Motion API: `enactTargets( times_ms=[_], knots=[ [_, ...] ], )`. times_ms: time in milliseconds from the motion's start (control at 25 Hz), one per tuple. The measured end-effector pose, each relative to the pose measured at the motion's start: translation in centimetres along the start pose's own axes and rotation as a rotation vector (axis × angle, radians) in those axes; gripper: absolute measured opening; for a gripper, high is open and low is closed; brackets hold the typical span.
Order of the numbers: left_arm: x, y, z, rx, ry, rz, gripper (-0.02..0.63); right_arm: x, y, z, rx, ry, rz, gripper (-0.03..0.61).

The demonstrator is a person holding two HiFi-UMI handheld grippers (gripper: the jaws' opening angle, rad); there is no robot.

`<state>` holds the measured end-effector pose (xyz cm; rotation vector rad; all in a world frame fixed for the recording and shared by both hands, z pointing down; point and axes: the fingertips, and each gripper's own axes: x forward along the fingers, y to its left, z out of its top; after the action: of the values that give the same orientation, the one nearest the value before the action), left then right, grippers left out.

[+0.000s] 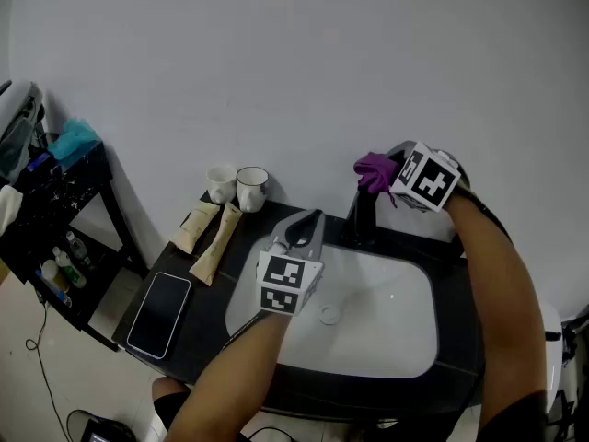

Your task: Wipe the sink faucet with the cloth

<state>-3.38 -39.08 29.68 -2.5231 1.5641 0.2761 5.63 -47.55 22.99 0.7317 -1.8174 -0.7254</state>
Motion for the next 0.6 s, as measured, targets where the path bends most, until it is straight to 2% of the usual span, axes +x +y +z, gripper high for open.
enactTargets(
  times_ms=[240, 600],
  knots=[
    [-0.5, 0.0, -0.5, 0.032, 0.030, 0.002, 0.017, -2.6, 4.4, 2.5, -0.124, -0.061, 0.092, 0.048],
    [-1.1, -0.4, -0.2, 0.055, 0.045, 0.001, 0.017, -6.8, 10.3, 3.2, -0.181, -0.147, 0.208, 0.048]
  ],
)
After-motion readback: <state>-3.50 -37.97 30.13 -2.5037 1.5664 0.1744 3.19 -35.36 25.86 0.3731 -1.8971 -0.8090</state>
